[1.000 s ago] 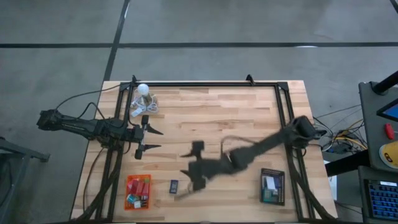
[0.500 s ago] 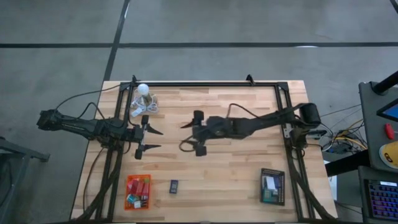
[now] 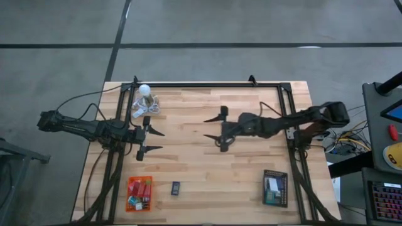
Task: Pick & Place Office items
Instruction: Put the blue digital clock into the black bin
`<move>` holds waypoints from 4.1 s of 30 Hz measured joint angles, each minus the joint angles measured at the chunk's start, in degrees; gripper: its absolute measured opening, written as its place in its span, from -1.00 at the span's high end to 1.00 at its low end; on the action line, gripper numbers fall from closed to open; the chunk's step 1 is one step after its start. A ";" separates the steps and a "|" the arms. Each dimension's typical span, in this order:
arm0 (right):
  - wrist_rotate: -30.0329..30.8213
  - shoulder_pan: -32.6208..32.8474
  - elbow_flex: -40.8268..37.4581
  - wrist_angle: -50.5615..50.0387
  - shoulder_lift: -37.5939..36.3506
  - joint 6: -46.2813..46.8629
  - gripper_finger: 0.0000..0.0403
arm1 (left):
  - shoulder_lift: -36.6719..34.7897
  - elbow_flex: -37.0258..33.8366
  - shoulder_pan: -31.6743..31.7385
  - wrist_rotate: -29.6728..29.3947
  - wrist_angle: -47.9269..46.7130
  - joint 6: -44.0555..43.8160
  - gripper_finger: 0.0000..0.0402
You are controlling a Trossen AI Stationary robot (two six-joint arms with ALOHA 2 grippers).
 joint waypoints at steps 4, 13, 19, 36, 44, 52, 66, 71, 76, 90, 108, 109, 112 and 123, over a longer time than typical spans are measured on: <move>0.32 -0.17 -4.08 -0.47 -4.95 0.02 -0.31 | 0.00 0.00 0.02 0.00 -0.02 0.00 -0.23; 0.28 0.41 -8.20 -0.37 -9.72 0.20 -0.30 | 0.00 0.00 0.00 0.00 0.00 0.00 -0.23; 0.28 0.43 -8.25 -0.33 -9.17 0.20 -0.30 | 0.00 -0.01 0.01 0.00 -0.02 -0.01 -0.23; 0.28 0.44 -8.20 -0.45 -8.94 0.20 -0.30 | 0.00 0.00 0.02 0.00 -0.02 -0.02 -0.23; 0.30 0.44 -8.20 -0.43 -8.92 0.20 -0.30 | 0.00 0.00 0.09 -0.42 0.68 0.83 -0.23; 0.30 0.44 -8.23 -0.43 -8.92 0.20 -0.30 | 1.17 0.00 0.09 5.22 1.68 1.48 -0.23; 0.30 0.44 -8.25 -0.41 -8.92 0.20 -0.30 | 21.62 8.22 0.13 10.56 0.51 5.05 -0.23; 0.30 0.44 -8.25 -0.41 -8.92 0.20 -0.30 | 30.73 15.51 0.13 10.56 -0.34 4.64 -0.23; 0.30 0.44 -8.25 -0.40 -8.92 0.20 -0.30 | 39.35 22.80 -0.05 10.56 -8.85 0.33 -0.23; 0.33 0.44 -8.25 -0.39 -8.89 0.20 -0.30 | 47.20 25.64 -5.33 27.10 -8.87 14.57 -0.22; 0.33 0.44 -8.16 -0.40 -8.89 0.20 -0.30 | 47.30 25.53 -5.18 8.56 -17.76 30.10 -0.22; 0.31 0.44 -8.16 -0.41 -8.89 0.18 -0.30 | 47.30 25.40 -5.18 7.35 -18.64 29.77 -0.22; 0.32 0.44 -8.16 -0.41 -8.89 0.18 -0.30 | 47.30 25.29 -4.93 3.79 -19.32 26.39 -0.23; 0.33 0.44 -8.18 -0.39 -8.89 0.20 -0.30 | 47.30 25.49 -4.96 2.73 -18.58 24.84 -0.23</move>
